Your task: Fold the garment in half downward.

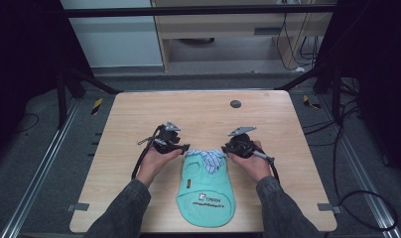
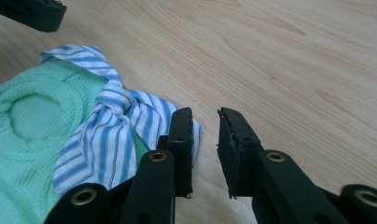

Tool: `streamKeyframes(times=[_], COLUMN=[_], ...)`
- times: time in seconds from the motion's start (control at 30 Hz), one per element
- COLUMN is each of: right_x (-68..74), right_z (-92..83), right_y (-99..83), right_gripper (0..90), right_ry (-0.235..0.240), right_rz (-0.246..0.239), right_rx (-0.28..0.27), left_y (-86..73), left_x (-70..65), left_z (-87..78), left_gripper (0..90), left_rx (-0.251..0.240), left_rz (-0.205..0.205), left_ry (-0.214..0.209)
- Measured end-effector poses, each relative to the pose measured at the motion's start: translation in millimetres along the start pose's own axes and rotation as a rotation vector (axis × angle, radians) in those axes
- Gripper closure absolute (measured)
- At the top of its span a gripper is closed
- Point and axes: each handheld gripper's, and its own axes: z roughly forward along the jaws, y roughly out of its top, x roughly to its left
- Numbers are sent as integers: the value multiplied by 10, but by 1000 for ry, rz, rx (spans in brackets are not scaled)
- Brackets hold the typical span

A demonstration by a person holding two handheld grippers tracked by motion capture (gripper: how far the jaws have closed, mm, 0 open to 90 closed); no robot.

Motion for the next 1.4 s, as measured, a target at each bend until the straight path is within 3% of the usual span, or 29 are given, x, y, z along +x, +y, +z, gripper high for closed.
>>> streamKeyframes(times=[0.07, 0.2, 0.33, 0.5, 0.67, 0.77, 0.87, 1.0, 1.13, 1.4], right_x=[-7, 1, 29, 63, 103, 125, 146, 182, 218, 212], right_z=[57, 139, 194, 237, 257, 258, 257, 256, 247, 95], right_y=[9, 1, -18, -55, -65, -62, -43, -10, 1, 41], right_gripper=[696, 658, 640, 595, 561, 561, 597, 711, 830, 839], right_ry=[-1, 1, 10, 23, 17, 10, 15, 50, 75, 87], right_rz=[4, 5, 0, 13, -9, -23, -30, -50, -67, -94], right_rx=[15, 40, 66, 80, 85, 92, 109, 137, 149, 111], left_y=[28, 27, -16, -63, -109, -133, -140, -155, -151, -71], left_x=[-30, -90, -57, -38, -35, -48, -70, -103, -120, -161], left_z=[74, 158, 238, 266, 281, 278, 264, 244, 230, 97], left_gripper=[452, 437, 438, 411, 386, 387, 466, 680, 796, 843], left_rx=[5, 36, 66, 87, 93, 86, 83, 88, 96, 72], left_rz=[-14, 8, 0, -1, -18, -6, 7, 3, 8, 52], left_ry=[-6, -7, -1, -11, -29, -25, -51, -108, -126, -120])
